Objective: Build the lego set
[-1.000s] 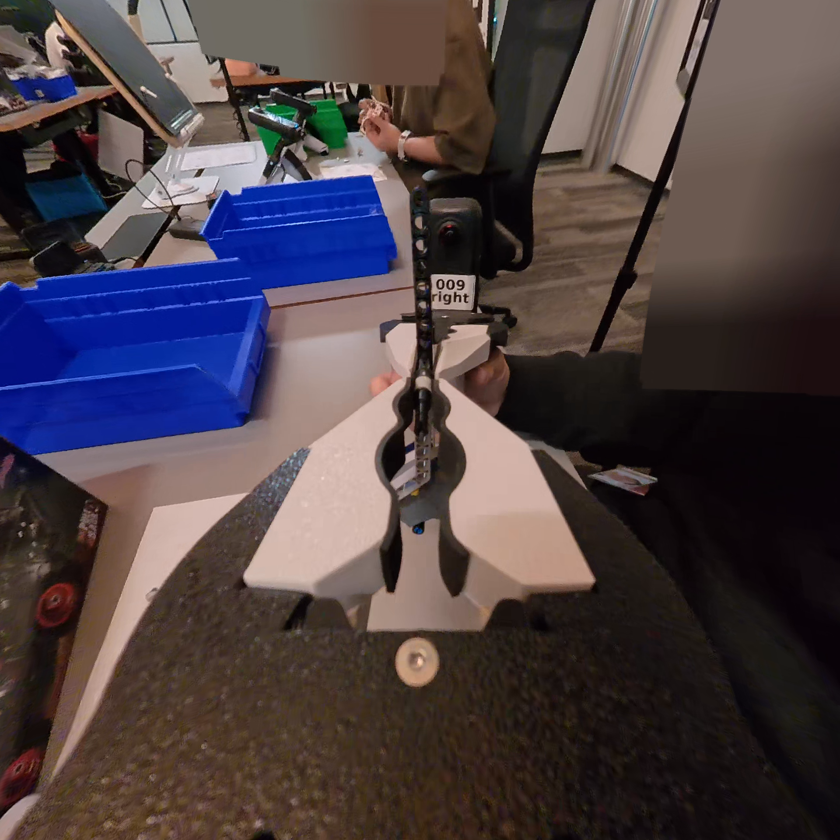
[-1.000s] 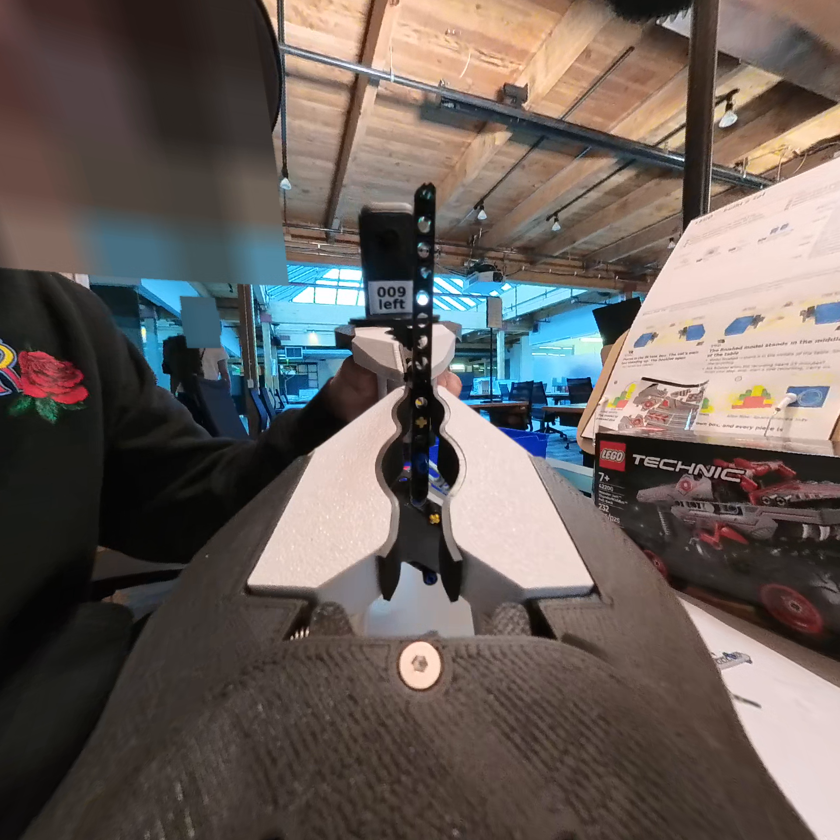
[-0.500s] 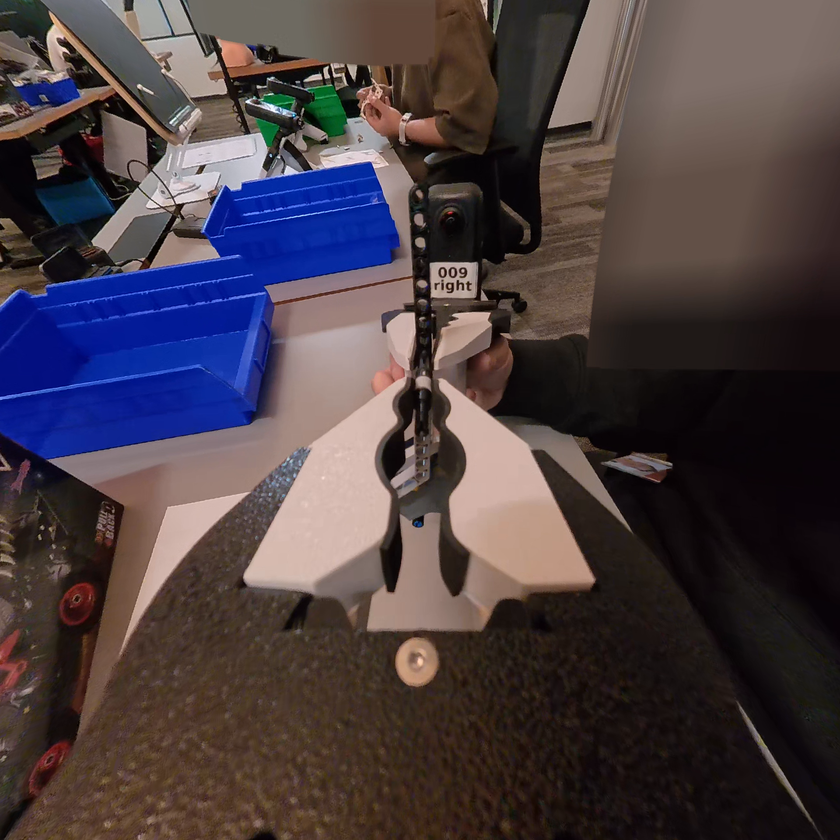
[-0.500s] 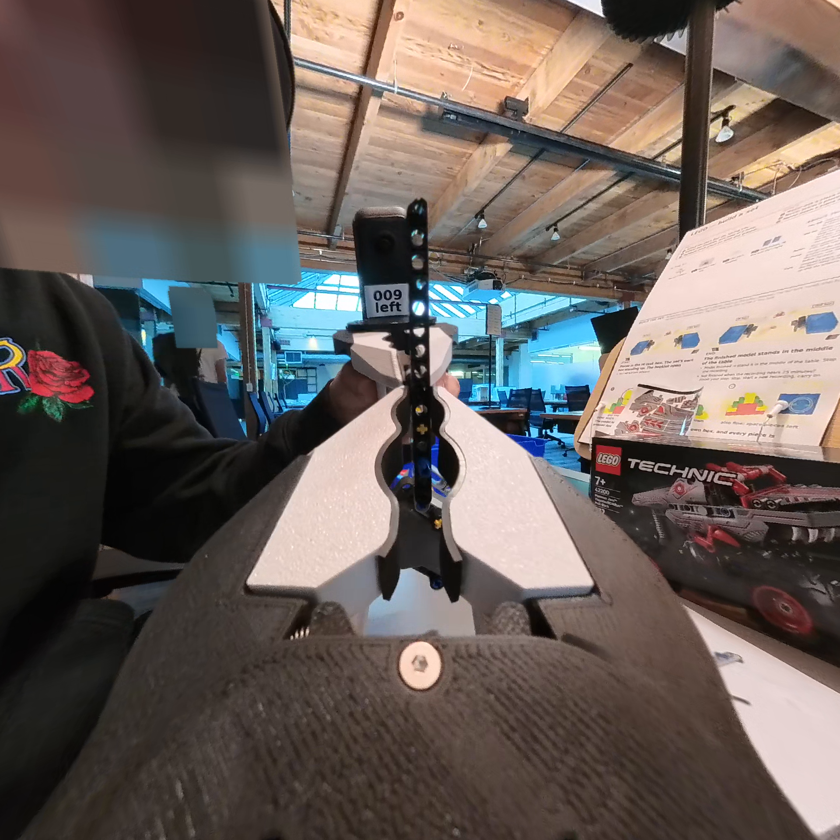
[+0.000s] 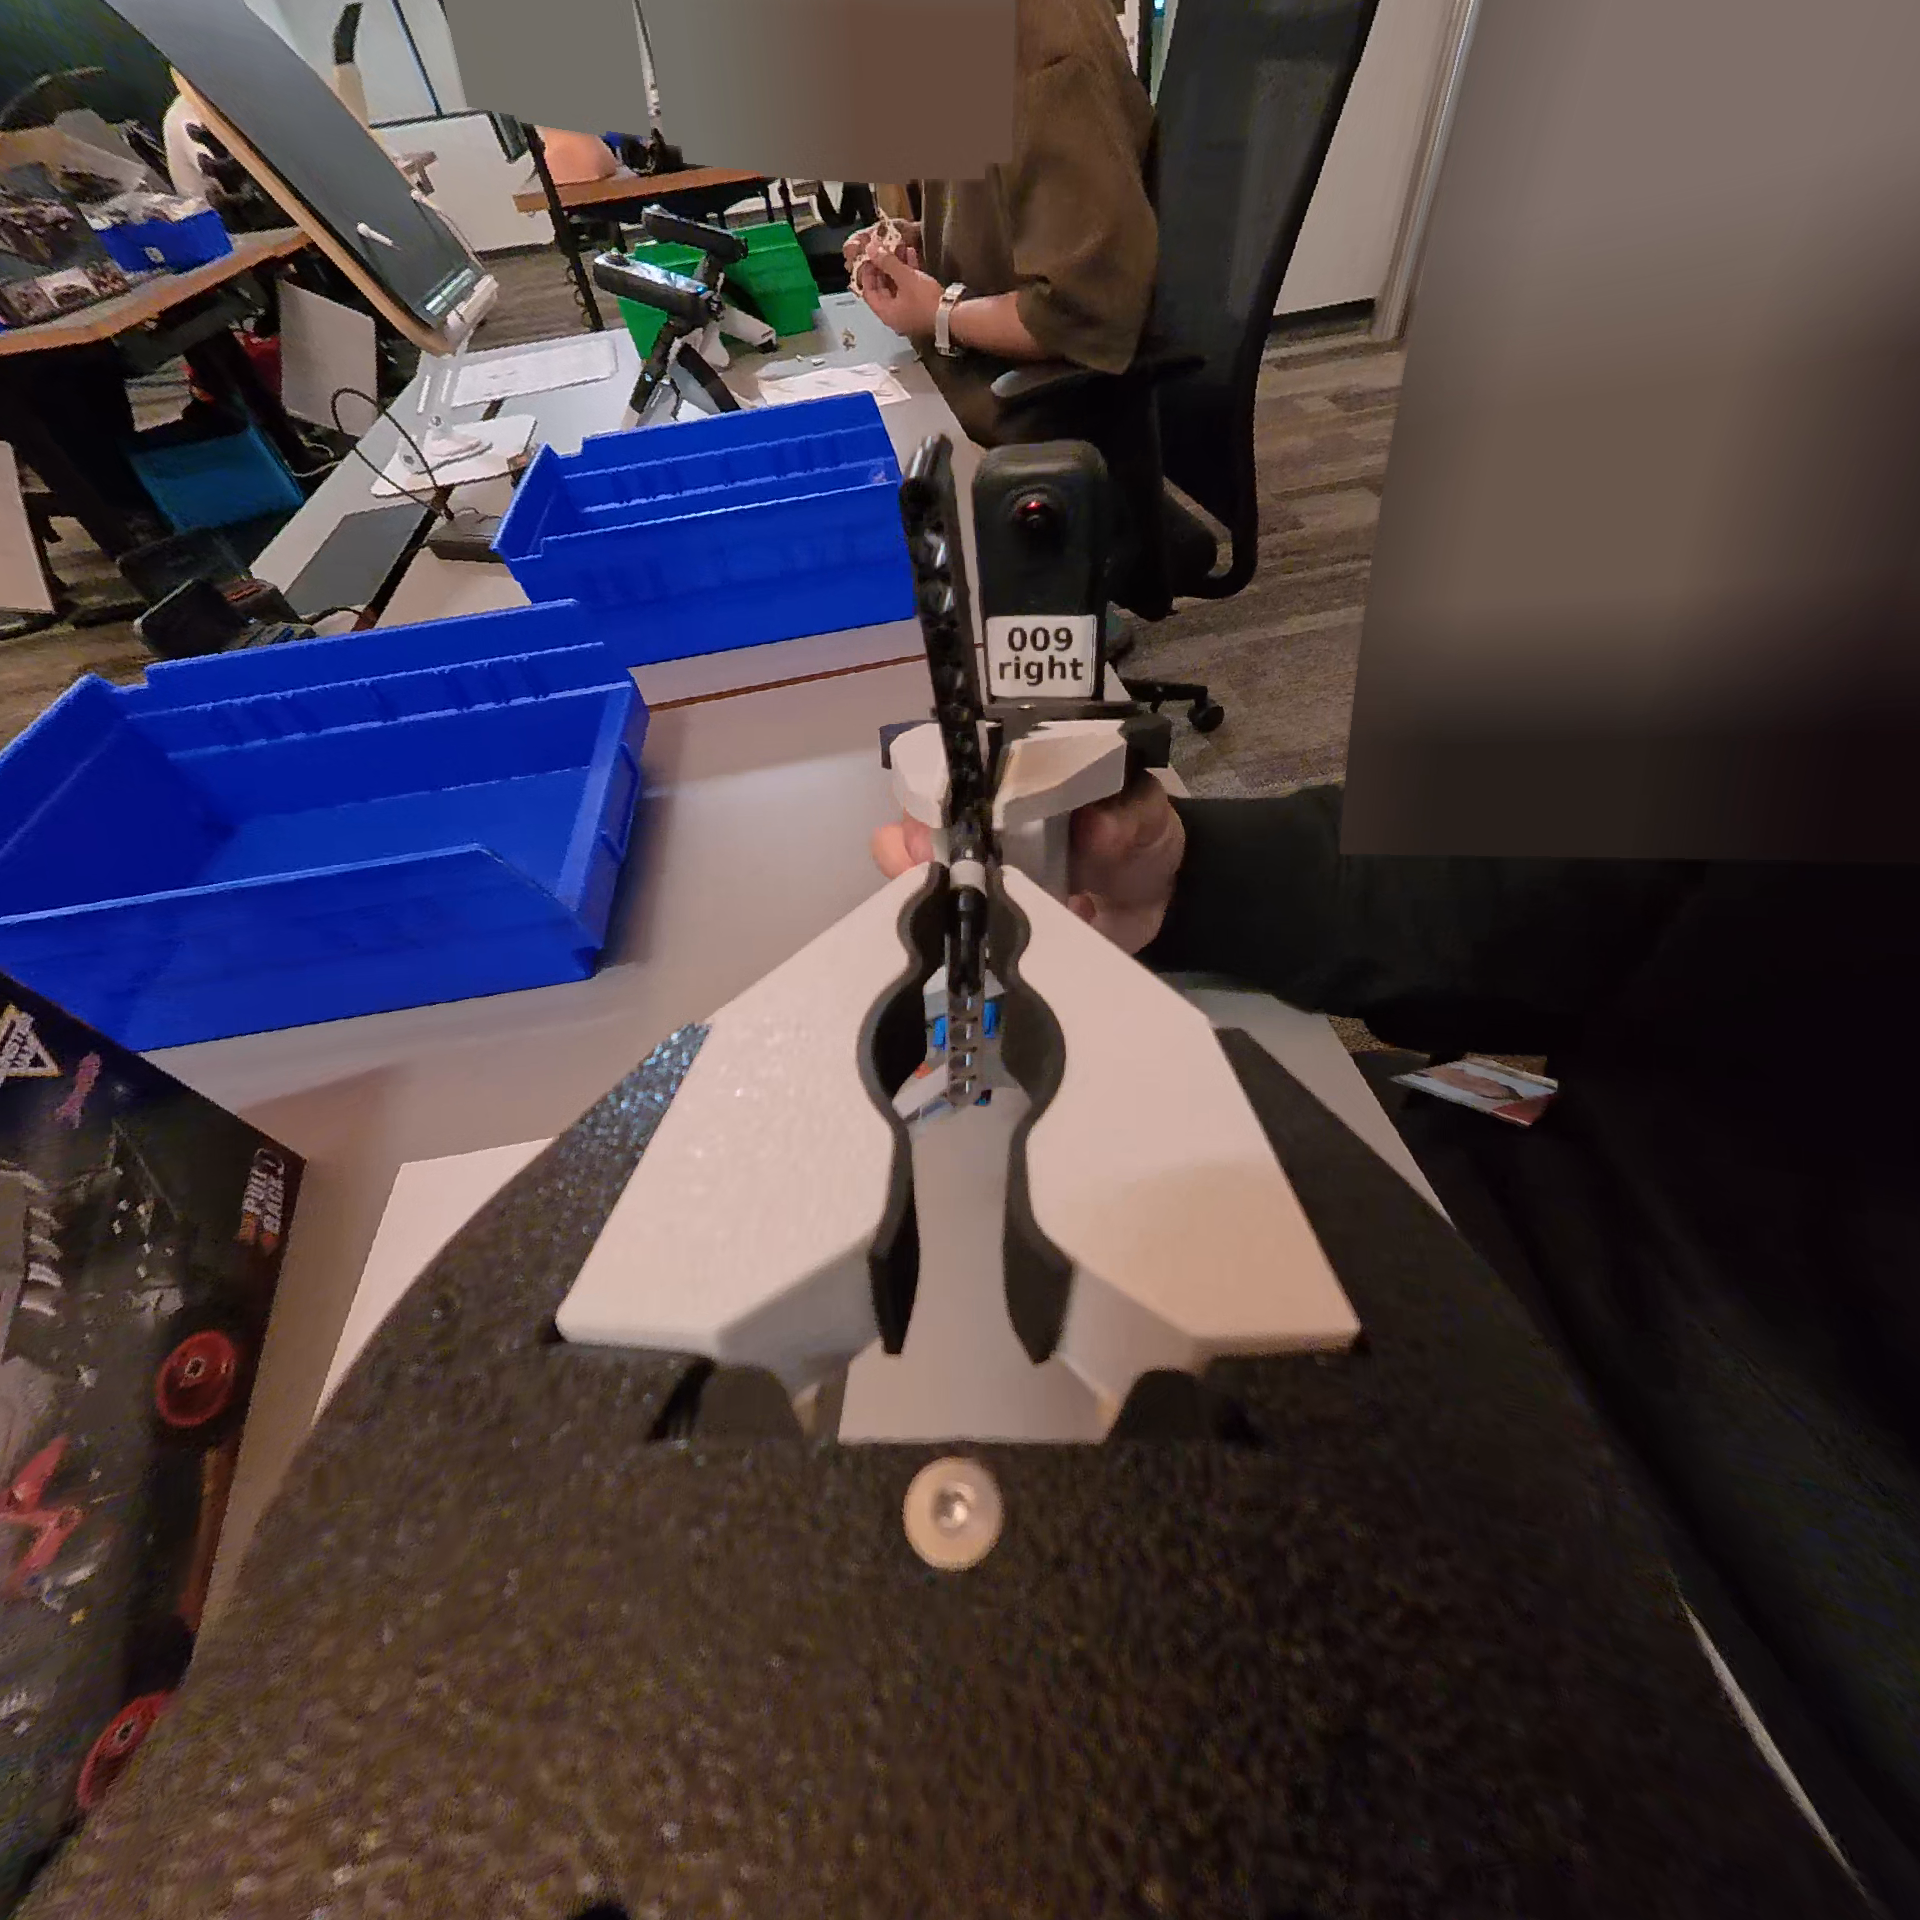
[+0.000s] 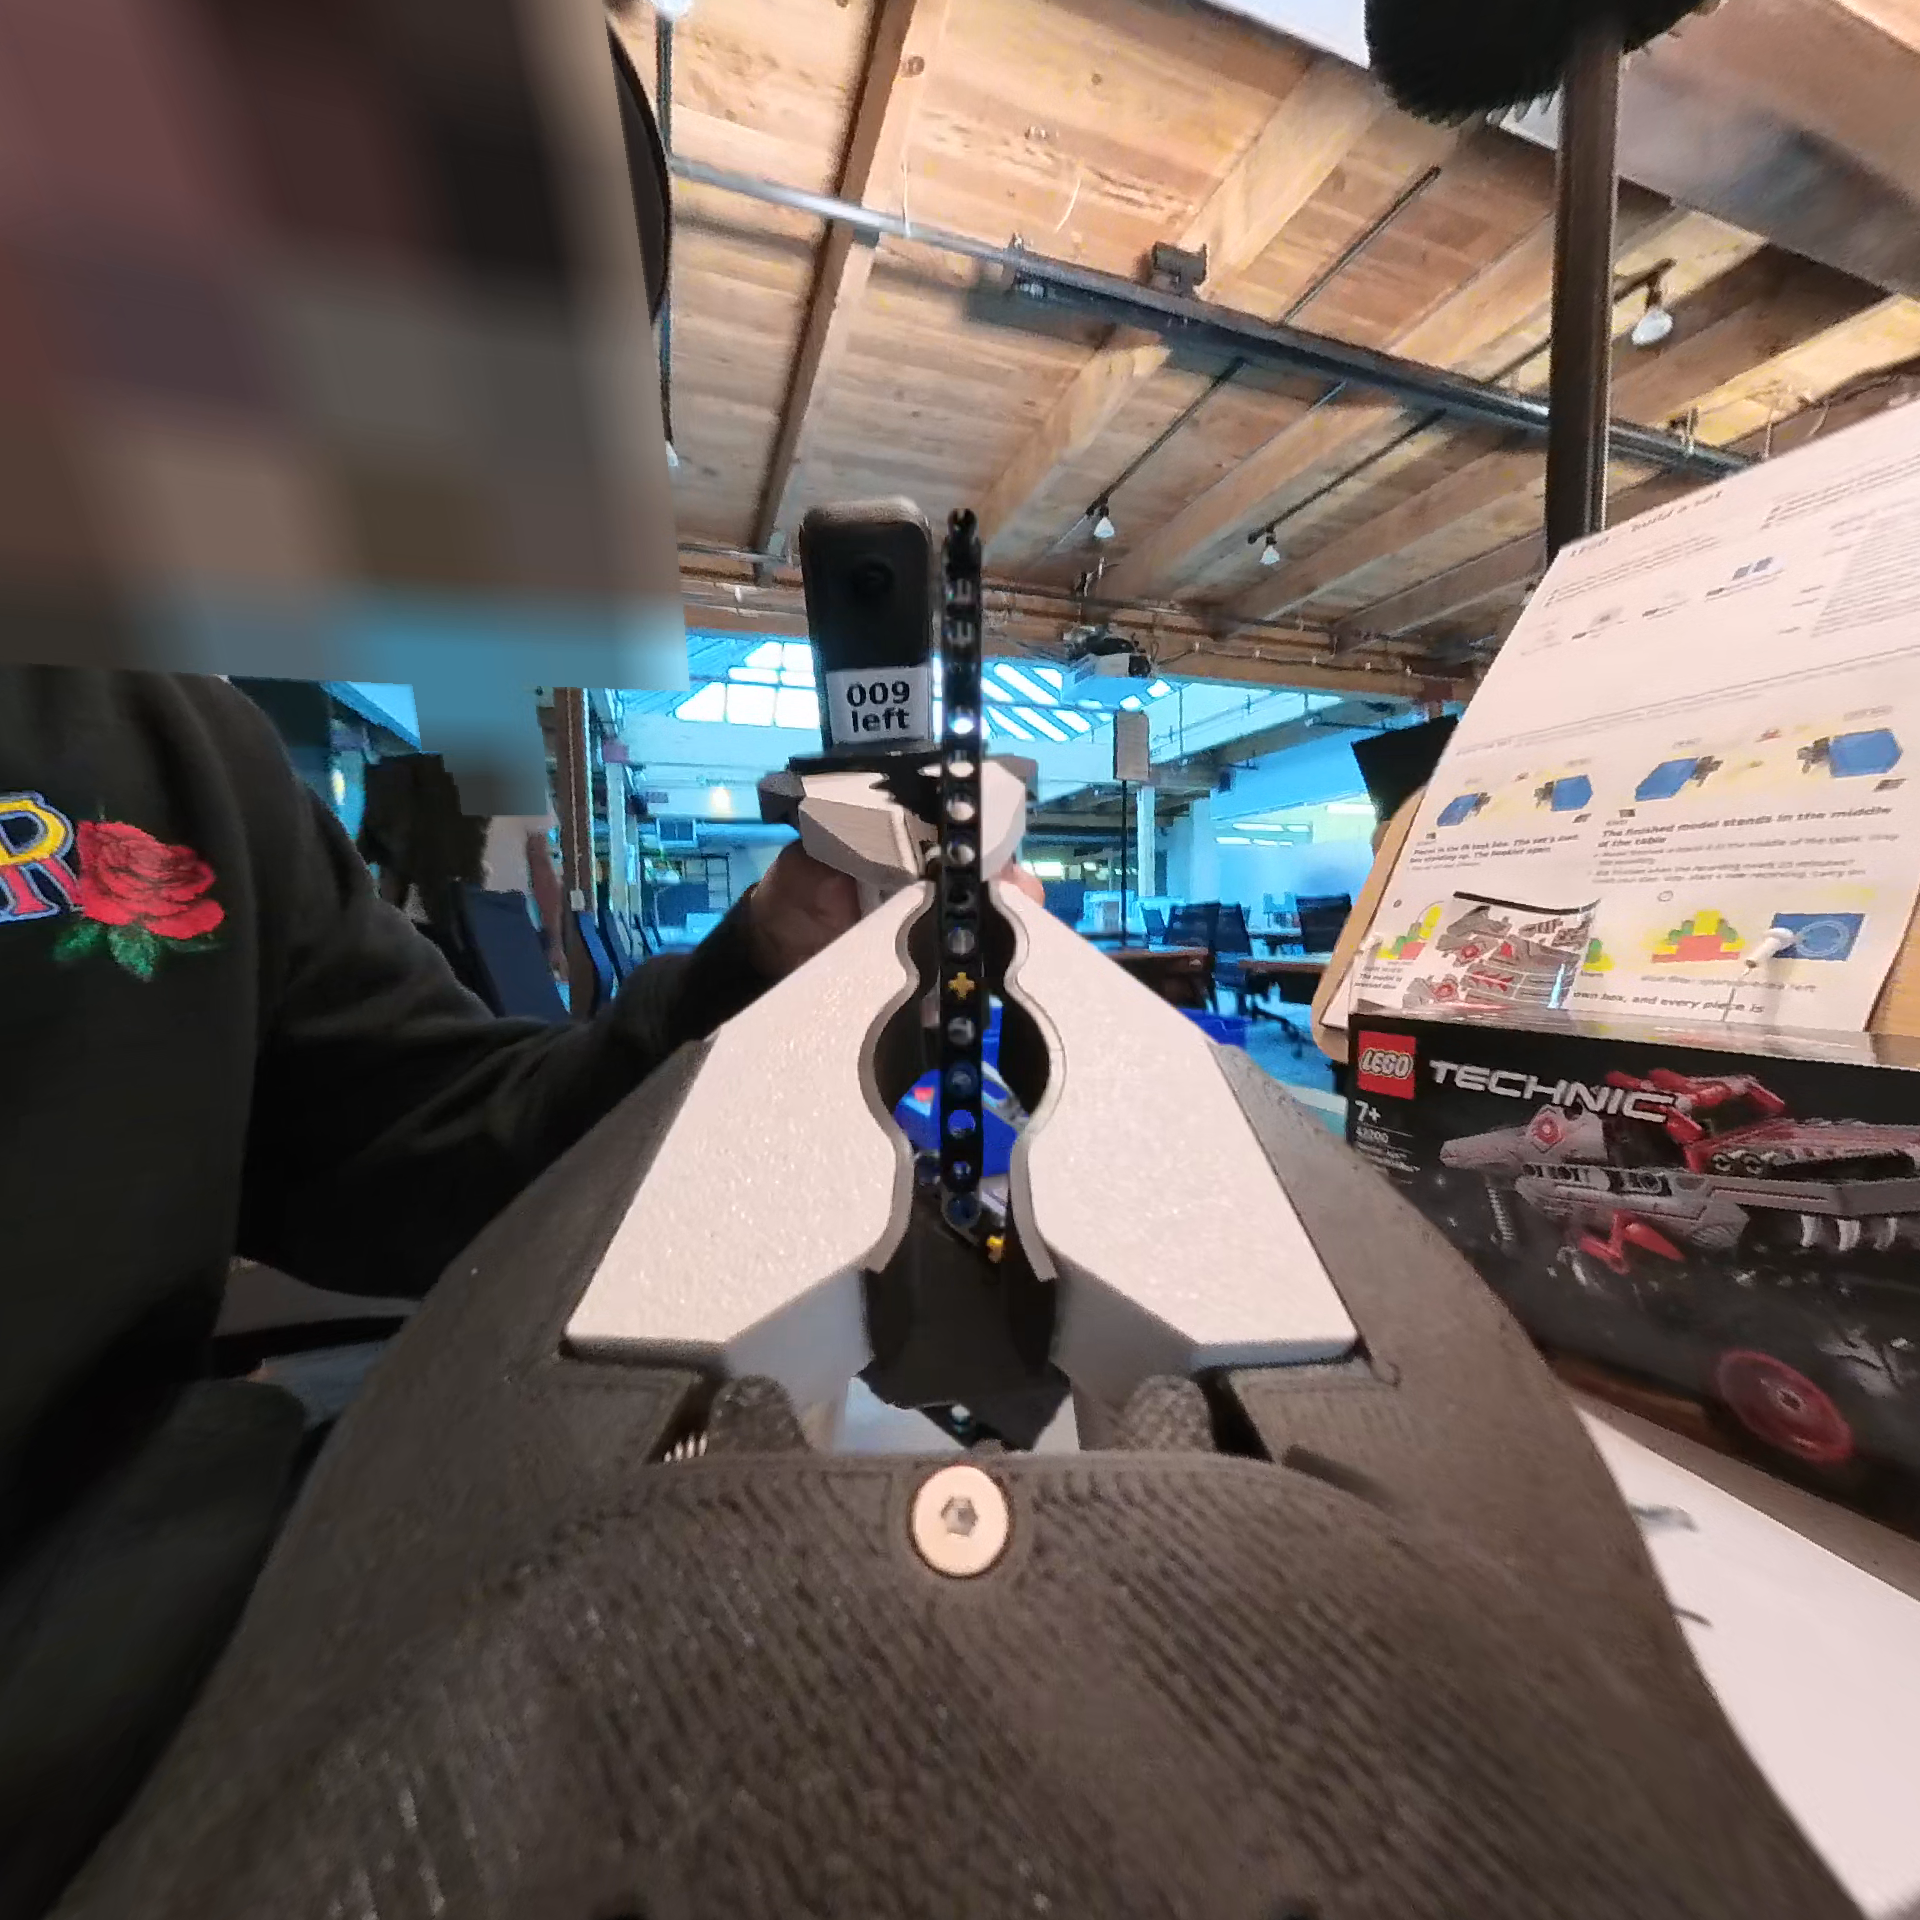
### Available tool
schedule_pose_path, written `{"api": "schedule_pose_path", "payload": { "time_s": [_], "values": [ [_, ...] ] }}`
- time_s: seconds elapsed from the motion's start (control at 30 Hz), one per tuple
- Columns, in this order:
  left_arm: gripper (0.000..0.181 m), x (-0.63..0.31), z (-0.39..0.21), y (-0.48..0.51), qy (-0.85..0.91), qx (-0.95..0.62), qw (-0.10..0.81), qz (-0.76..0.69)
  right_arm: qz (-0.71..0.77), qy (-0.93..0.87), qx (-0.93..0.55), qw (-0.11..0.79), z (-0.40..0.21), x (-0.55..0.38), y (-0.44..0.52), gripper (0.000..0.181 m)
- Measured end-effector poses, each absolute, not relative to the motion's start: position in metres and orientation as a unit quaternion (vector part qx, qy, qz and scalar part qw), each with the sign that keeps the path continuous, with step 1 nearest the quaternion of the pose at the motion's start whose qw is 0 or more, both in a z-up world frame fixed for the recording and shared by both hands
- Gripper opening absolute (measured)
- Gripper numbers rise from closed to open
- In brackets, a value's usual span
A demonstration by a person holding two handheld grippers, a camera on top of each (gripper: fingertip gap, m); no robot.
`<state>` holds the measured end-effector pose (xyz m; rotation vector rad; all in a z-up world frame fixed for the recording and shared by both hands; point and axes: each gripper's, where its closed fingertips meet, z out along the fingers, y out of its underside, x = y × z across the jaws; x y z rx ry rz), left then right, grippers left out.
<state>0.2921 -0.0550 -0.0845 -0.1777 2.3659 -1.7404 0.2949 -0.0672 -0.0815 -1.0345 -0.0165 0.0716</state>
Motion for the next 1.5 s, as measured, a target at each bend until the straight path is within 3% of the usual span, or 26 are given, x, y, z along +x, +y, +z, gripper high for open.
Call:
{"api": "schedule_pose_path", "payload": {
  "time_s": [0.63,1.13,1.5],
  "values": [
    [0.005,0.293,-0.067,-0.068,0.756,-0.085,0.115,-0.639,0.132,0.008,-0.352,0.927,-0.057,0.294,-0.086,0.003],
    [0.005,0.294,-0.06,-0.064,0.72,-0.101,0.042,-0.685,0.125,0.026,-0.343,0.931,-0.052,0.299,-0.087,0.003],
    [0.005,0.295,-0.06,-0.069,0.735,-0.107,0.108,-0.66,0.127,0.031,-0.331,0.934,-0.055,0.3,-0.087,0.004]
  ]
}}
